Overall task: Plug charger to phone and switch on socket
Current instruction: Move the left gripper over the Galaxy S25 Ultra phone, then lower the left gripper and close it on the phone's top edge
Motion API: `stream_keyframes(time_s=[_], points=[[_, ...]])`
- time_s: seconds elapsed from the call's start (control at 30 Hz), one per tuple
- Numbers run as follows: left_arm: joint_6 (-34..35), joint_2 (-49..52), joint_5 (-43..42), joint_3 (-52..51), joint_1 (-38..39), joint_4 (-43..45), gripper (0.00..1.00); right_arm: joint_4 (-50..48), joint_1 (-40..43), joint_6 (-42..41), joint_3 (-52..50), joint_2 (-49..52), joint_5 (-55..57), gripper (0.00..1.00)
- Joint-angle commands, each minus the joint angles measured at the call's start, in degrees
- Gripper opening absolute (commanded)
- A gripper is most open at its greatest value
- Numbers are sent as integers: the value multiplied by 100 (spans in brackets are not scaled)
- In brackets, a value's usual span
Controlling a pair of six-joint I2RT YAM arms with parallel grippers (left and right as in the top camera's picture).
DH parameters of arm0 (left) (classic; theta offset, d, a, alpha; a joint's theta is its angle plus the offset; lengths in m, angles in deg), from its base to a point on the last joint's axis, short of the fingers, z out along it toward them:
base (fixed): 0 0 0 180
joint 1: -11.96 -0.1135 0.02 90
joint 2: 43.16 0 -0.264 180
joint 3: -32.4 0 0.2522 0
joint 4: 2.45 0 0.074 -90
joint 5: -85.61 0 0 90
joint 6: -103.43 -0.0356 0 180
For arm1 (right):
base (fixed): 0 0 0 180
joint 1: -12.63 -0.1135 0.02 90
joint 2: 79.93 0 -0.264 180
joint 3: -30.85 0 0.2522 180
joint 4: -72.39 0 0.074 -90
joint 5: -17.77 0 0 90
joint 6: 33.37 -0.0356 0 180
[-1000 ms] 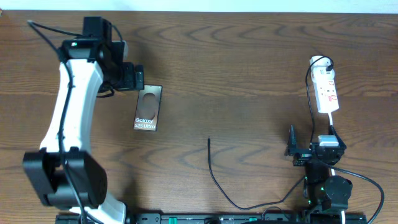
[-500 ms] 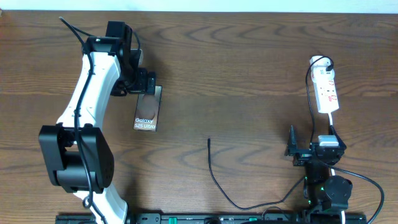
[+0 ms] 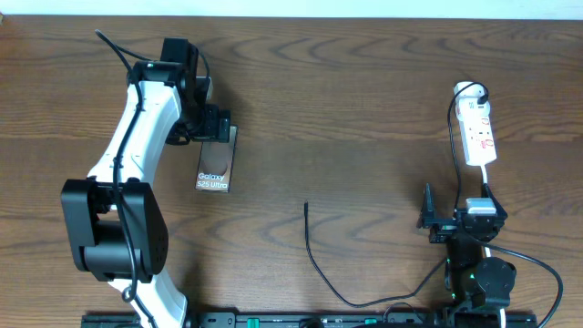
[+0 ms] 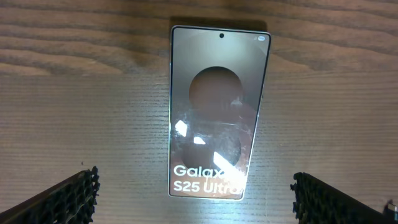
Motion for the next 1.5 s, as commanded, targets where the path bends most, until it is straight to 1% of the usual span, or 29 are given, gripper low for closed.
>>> stream_keyframes(time_s=[0.0,0.47,0.8,1.1,1.47], points=[[-98,66,59,-136,46,48,98,26,-22,57,-9,-39,15,99],[-90,66,72,-789,345,691,98,26,-22,57,-9,-39,15,99],[-92,70,72,-1141,343,977,98,26,-22,57,-9,-37,15,99],[-116,127,72,-1163,339,1073,98,26,-22,55,-9,-37,15,99],[-28,671,72,-1163,339,1224,98,26,-22,57,-9,-39,15,99]])
